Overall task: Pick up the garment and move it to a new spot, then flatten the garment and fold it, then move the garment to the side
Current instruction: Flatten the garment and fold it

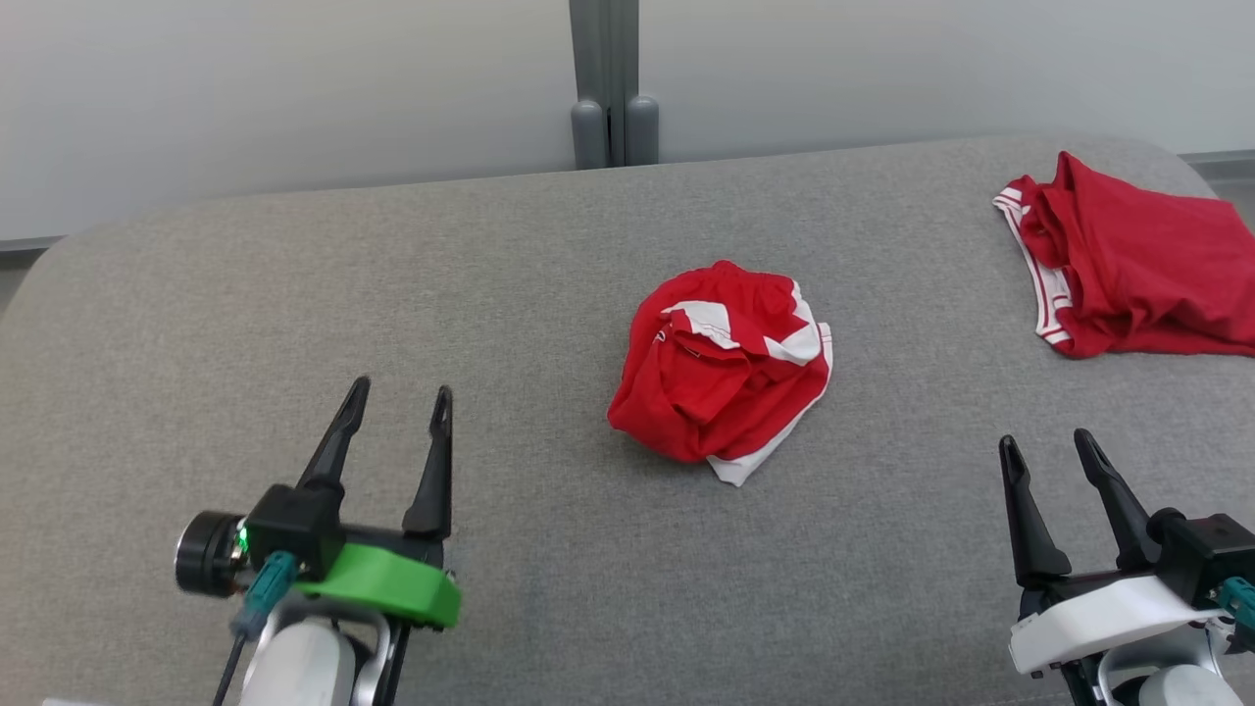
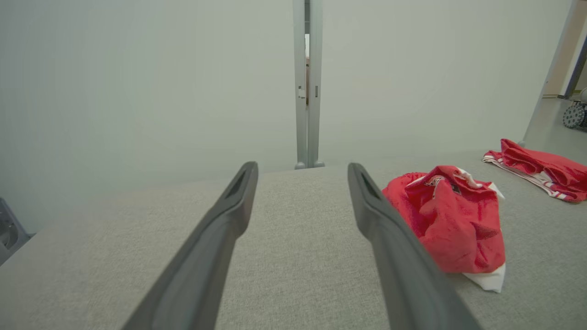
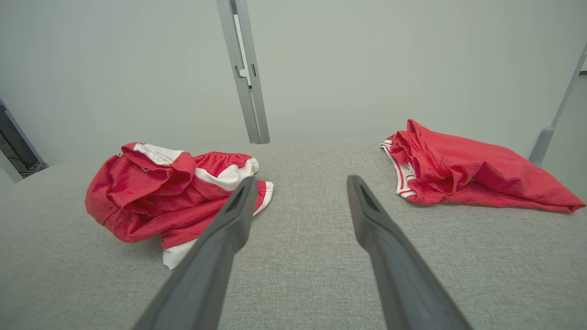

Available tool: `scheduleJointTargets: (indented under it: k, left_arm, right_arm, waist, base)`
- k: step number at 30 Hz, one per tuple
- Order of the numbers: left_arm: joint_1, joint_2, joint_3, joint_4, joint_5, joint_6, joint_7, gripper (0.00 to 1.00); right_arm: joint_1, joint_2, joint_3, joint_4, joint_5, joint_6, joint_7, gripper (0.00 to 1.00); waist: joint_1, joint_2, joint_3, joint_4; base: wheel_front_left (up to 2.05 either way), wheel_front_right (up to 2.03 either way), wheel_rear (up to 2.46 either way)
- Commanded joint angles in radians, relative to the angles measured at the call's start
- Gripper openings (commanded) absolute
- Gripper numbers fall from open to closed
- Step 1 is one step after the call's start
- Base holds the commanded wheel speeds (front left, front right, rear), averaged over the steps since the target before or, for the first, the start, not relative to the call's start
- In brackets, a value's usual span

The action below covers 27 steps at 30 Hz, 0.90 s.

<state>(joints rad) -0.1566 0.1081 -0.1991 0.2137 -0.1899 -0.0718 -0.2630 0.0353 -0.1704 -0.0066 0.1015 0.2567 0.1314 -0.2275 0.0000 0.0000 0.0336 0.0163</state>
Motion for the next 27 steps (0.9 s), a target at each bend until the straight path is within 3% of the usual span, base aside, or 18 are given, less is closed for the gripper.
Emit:
scheduleJointTargets:
  k: [1,14,27]
  left_arm:
    - [-0.047,-0.004,-0.014,0.012,0.008,-0.008,-0.001,1.00]
    - [-0.367,-0.035,-0.170,0.182,0.047,-0.044,0.030,1.00]
    - [-0.436,-0.023,-0.248,0.409,0.036,-0.055,0.052,1.00]
  right_arm:
    - [-0.010,0.000,0.001,0.000,0.006,-0.002,-0.005,1.00]
    - [-0.069,-0.002,0.007,0.025,0.026,-0.002,-0.023,1.00]
    - [-0.109,-0.001,0.006,0.052,0.043,-0.002,-0.038,1.00]
  waist:
    - [0.0000,0.0000,0.018,-0.024]
    - [0.0000,0.0000,0.117,-0.168]
    - [0.0000,0.0000,0.176,-0.245]
  base:
    - [0.00,0.00,0.00]
    - [0.00,0.00,0.00]
    - [0.00,0.00,0.00]
